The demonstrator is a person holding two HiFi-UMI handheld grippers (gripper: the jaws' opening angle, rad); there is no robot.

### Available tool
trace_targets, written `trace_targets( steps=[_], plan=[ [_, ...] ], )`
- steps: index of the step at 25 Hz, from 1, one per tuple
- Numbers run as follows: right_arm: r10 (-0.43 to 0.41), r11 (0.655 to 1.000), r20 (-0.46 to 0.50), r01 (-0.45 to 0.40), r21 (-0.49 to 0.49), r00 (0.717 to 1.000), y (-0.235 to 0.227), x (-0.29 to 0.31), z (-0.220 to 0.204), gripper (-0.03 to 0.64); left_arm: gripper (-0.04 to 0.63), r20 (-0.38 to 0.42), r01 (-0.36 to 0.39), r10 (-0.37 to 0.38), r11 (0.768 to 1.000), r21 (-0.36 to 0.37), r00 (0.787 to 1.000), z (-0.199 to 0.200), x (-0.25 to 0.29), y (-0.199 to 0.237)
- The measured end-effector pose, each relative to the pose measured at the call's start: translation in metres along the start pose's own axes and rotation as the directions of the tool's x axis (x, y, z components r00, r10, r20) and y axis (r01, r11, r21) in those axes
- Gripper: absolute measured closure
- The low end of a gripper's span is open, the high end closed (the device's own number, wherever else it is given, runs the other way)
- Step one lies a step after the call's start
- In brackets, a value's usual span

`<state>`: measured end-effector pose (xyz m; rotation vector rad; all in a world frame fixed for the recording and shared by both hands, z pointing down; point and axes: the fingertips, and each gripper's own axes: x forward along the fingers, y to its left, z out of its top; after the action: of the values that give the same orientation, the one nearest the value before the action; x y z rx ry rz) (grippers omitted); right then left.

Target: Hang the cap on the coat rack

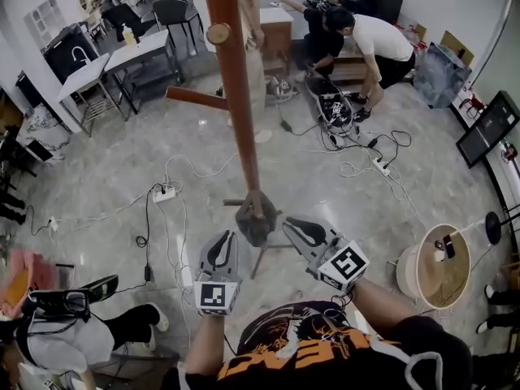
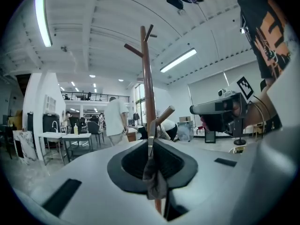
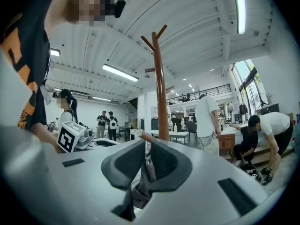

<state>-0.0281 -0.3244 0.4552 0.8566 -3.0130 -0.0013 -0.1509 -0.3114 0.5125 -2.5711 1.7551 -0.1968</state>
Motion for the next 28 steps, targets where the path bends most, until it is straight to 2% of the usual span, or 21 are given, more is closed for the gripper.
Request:
trace_targets(
  steps=[4, 14, 19, 24, 28],
  plan=[
    [0.012, 1.0, 0.008, -0.012, -0.001, 1.0, 0.009, -0.01, 0.029, 0.581, 0.554, -0.033, -0.001, 0.0, 0.999, -0.045, 0.999, 0.019, -0.008, -0.006],
    [0.02, 1.0, 0.039, -0.019, -0.02, 0.999, 0.017, -0.029, 0.075, 0.592, 0.565, 0.048, 0.057, -0.054, 0.995, -0.084, 0.997, 0.084, -0.03, -0.019],
    [0.084, 0.993, 0.073, -0.089, 0.073, 0.994, 0.03, -0.039, 0.095, 0.601, 0.572, 0.088, 0.086, -0.077, 0.991, -0.103, 0.993, 0.112, -0.046, -0.023],
    [0.114, 0.993, 0.102, -0.118, 0.03, 0.988, 0.042, -0.041, 0.132, 0.601, 0.572, 0.118, 0.111, -0.101, 0.99, -0.089, 0.988, 0.142, -0.057, -0.021],
    [0.138, 0.988, 0.11, -0.145, 0.056, 0.984, 0.048, -0.042, 0.139, 0.601, 0.572, 0.146, 0.118, -0.102, 0.988, -0.104, 0.984, 0.157, -0.065, -0.024]
  ],
)
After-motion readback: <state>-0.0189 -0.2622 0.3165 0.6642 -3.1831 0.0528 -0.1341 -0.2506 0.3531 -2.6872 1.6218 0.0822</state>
